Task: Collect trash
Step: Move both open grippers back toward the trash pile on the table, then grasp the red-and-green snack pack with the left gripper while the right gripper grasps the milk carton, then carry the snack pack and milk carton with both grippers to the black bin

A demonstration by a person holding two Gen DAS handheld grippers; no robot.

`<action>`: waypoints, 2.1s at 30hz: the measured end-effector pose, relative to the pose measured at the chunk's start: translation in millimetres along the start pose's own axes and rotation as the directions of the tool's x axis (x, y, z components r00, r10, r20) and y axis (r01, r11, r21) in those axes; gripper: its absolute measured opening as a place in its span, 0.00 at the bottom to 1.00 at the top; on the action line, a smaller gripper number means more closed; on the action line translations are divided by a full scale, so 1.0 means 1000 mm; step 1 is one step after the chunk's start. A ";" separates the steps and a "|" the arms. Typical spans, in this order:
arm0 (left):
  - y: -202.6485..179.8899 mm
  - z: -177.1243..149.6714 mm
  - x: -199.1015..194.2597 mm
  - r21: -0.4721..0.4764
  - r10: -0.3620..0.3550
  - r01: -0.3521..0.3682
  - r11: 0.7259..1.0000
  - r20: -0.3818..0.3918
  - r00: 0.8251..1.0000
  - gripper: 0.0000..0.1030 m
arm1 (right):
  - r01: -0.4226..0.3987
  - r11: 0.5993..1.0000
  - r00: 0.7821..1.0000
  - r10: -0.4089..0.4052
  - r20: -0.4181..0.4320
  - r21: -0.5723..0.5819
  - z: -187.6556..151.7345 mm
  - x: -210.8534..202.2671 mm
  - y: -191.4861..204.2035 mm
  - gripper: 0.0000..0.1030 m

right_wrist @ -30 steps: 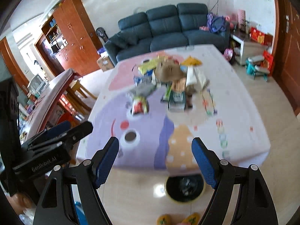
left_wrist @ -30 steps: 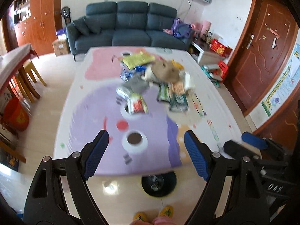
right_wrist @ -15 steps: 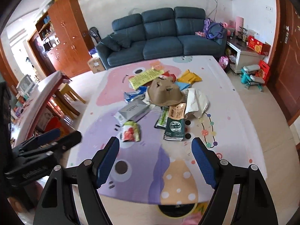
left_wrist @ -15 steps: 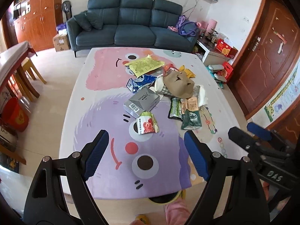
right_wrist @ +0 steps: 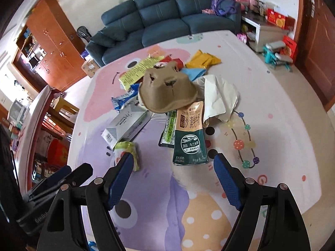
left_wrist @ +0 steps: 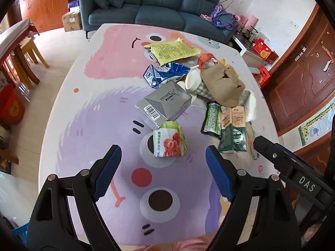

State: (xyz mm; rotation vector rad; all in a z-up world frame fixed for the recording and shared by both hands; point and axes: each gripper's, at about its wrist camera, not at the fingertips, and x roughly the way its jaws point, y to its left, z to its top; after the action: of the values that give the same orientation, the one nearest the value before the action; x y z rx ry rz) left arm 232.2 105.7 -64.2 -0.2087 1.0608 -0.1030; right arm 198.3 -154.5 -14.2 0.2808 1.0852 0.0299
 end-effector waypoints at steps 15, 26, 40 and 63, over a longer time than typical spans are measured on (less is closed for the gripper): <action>-0.005 0.015 0.076 -0.022 -0.007 0.004 1.000 -0.116 0.993 0.78 | 0.062 0.997 0.989 -0.054 -0.136 0.052 0.018 0.082 -0.017 0.66; -0.013 0.013 0.119 -0.056 0.032 -0.045 0.997 -0.217 0.976 0.73 | 0.057 0.998 0.977 -0.057 -0.205 -0.003 0.008 0.101 -0.025 0.52; -0.014 0.000 0.099 -0.084 0.023 -0.036 0.996 -0.147 0.989 0.20 | -0.114 0.988 0.978 0.130 -0.166 0.101 -0.014 0.037 -0.056 0.51; -0.032 -0.083 -0.124 0.021 -0.014 0.012 1.000 0.071 0.997 0.20 | -0.300 0.954 0.953 0.300 -0.030 0.020 -0.090 -0.156 -0.039 0.51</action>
State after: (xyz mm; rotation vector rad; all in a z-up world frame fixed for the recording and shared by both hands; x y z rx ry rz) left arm 99.6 87.0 9.7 -0.1996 0.9872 -0.1173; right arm 41.7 -198.4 73.2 0.4588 1.0673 0.2993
